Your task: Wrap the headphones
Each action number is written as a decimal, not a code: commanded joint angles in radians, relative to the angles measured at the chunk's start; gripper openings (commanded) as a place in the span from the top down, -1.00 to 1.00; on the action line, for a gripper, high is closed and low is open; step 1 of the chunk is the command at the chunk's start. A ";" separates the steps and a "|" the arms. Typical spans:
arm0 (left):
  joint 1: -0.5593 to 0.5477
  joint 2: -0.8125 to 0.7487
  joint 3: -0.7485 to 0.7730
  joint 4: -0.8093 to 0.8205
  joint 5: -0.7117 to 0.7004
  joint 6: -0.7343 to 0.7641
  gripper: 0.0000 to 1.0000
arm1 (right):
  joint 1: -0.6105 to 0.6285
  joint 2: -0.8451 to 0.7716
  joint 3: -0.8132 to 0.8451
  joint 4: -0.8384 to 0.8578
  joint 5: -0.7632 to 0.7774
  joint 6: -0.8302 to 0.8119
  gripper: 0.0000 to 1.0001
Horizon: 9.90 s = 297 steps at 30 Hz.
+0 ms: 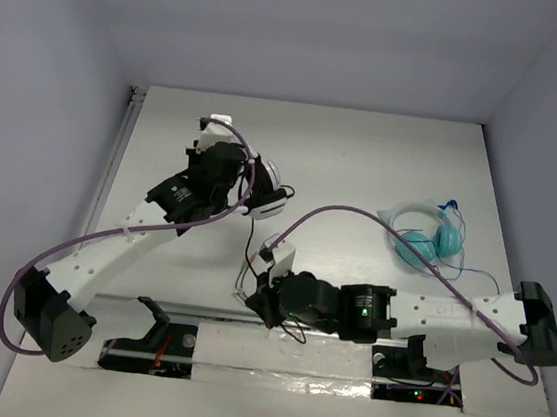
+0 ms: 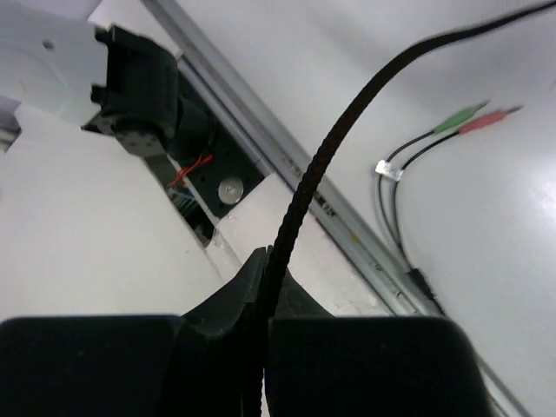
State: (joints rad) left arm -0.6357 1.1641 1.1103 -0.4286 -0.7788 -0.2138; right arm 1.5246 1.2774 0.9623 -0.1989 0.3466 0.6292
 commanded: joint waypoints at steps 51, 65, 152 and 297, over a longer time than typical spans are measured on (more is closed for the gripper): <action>-0.197 0.028 -0.150 0.080 0.846 -0.028 1.00 | -0.532 -0.188 0.072 -0.120 0.183 -0.283 1.00; -0.142 -0.075 -0.168 0.163 1.012 -0.041 1.00 | -0.661 -0.276 -0.129 0.042 0.161 -0.143 1.00; 0.068 0.023 -0.102 0.378 0.176 -0.357 1.00 | -0.271 -0.199 -0.137 -0.054 -0.252 -0.011 1.00; -0.021 -0.170 -0.268 0.697 0.442 -0.458 1.00 | -0.839 0.237 -0.695 1.454 -0.633 0.440 0.84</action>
State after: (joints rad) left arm -0.6548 0.9749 0.8761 0.0273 -0.2008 -0.5591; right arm 0.6651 1.4910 0.2825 1.1515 -0.2947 0.9882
